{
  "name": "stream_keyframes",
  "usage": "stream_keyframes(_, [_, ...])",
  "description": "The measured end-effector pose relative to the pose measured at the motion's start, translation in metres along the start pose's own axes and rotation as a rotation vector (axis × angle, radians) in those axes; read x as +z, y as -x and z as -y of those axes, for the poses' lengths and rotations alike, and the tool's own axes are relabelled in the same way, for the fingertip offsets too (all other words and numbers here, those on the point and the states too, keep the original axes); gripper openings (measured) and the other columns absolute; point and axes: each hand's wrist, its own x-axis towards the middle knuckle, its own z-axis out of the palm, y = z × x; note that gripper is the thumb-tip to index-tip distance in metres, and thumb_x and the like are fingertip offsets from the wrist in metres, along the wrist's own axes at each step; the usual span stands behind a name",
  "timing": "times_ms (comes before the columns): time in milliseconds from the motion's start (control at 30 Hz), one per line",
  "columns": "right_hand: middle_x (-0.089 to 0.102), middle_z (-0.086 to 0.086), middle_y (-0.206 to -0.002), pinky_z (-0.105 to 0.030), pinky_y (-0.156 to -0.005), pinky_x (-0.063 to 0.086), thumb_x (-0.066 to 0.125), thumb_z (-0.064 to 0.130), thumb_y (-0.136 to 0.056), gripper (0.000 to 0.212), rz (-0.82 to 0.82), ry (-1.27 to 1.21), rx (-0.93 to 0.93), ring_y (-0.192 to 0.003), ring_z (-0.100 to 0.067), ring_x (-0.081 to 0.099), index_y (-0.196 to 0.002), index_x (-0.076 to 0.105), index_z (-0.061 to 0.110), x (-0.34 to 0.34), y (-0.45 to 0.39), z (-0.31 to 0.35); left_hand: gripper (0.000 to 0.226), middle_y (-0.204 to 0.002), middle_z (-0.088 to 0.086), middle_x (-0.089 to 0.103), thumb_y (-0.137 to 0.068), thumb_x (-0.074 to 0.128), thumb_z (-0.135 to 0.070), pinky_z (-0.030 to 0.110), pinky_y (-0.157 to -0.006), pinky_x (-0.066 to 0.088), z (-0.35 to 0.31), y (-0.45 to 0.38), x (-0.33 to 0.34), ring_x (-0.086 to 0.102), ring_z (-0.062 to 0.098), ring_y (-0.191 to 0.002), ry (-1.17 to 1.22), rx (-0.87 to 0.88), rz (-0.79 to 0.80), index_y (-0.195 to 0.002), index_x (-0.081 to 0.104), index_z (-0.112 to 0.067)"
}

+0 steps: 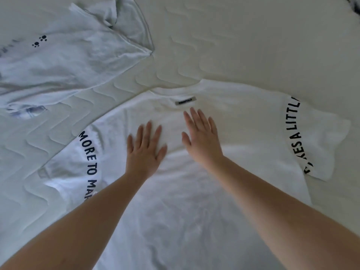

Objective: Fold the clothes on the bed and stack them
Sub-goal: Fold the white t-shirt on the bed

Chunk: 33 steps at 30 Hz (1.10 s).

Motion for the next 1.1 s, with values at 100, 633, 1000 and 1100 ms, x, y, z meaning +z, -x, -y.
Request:
stream_keyframes(100, [0.001, 0.001, -0.164, -0.040, -0.120, 0.000, 0.031, 0.046, -0.099, 0.063, 0.102, 0.140, -0.153, -0.150, -0.017, 0.000, -0.155, 0.011, 0.027, 0.031, -0.006, 0.000, 0.067, -0.164, -0.007, -0.006, -0.094, 0.016, -0.067, 0.058, -0.117, 0.008, 0.016, 0.009, 0.006, 0.001, 0.022, -0.151, -0.007, -0.005, -0.042, -0.153, -0.003, -0.042])
stream_keyframes(633, [0.026, -0.007, -0.159, -0.045, -0.118, 0.020, 0.043, 0.037, -0.098, 0.059, -0.001, 0.113, -0.058, -0.146, -0.026, 0.025, -0.150, 0.033, 0.012, 0.034, 0.124, -0.050, 0.062, -0.163, 0.009, 0.014, -0.101, 0.024, -0.047, 0.051, -0.119, 0.017, -0.042, 0.109, 0.028, 0.017, 0.028, -0.149, 0.044, 0.056, -0.103, -0.156, 0.020, -0.019])
stream_keyframes(1000, [0.014, 0.000, -0.163, -0.051, -0.117, 0.020, 0.043, 0.041, -0.097, 0.062, 0.189, 0.116, -0.566, -0.150, -0.025, 0.012, -0.154, 0.024, 0.024, 0.063, 0.342, -0.057, 0.059, -0.163, 0.011, 0.012, -0.103, 0.031, -0.044, 0.059, -0.115, 0.020, -0.066, 0.350, 0.075, 0.013, 0.032, -0.149, -0.013, 0.292, 0.083, -0.156, 0.019, -0.022])
stream_keyframes(1100, [0.019, 0.000, -0.161, -0.050, -0.116, 0.021, 0.049, 0.042, -0.092, 0.068, 0.309, 0.104, -0.669, -0.149, -0.025, 0.017, -0.153, 0.027, 0.023, 0.056, 0.384, -0.055, 0.060, -0.163, 0.008, 0.012, -0.102, 0.034, -0.042, 0.059, -0.114, 0.022, -0.069, 0.393, 0.066, 0.014, 0.028, -0.150, -0.063, 0.334, 0.155, -0.156, 0.019, -0.021])
